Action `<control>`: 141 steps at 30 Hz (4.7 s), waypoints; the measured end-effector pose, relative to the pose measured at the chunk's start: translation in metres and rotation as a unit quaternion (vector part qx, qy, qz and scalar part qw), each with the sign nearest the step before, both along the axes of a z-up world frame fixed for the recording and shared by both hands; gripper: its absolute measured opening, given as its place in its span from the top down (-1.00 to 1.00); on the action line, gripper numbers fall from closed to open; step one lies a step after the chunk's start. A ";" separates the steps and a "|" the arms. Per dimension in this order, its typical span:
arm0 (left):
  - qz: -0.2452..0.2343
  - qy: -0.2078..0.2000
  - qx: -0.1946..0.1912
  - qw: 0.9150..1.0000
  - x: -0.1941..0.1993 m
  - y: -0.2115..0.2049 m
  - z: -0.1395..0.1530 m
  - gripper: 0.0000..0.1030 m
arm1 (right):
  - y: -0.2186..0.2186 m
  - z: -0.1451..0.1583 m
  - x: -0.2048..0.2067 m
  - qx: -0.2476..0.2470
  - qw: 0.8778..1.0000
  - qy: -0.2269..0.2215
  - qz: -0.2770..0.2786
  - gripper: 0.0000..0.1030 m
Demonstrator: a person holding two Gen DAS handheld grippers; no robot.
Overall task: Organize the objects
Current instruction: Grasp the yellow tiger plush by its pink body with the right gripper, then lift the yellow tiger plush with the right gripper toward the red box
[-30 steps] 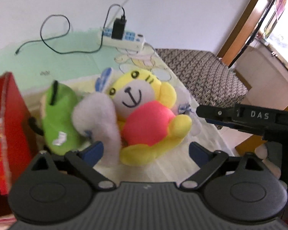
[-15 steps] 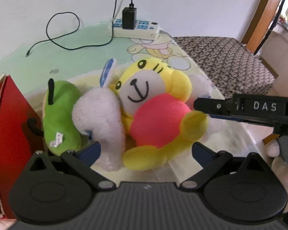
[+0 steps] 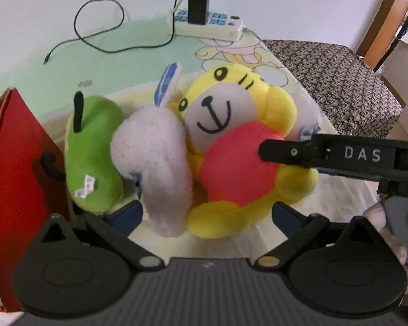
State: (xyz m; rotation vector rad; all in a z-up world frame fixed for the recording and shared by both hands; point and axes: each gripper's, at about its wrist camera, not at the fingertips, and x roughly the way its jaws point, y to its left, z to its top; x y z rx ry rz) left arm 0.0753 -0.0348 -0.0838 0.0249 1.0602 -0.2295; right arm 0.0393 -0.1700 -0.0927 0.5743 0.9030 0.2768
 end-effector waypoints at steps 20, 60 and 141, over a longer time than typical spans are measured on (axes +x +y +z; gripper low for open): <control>-0.103 0.050 -0.075 0.991 -0.052 -0.002 -0.002 -0.94 | -0.009 0.011 -0.054 0.050 0.994 0.042 0.090 0.40; -0.085 0.061 -0.107 0.989 -0.041 -0.008 0.003 -0.95 | -0.027 -0.011 -0.023 0.072 0.993 0.076 0.055 -0.12; 0.005 -0.071 -0.150 0.986 -0.075 0.237 0.075 -0.71 | 0.272 0.107 -0.024 -0.112 0.976 -0.103 0.156 0.05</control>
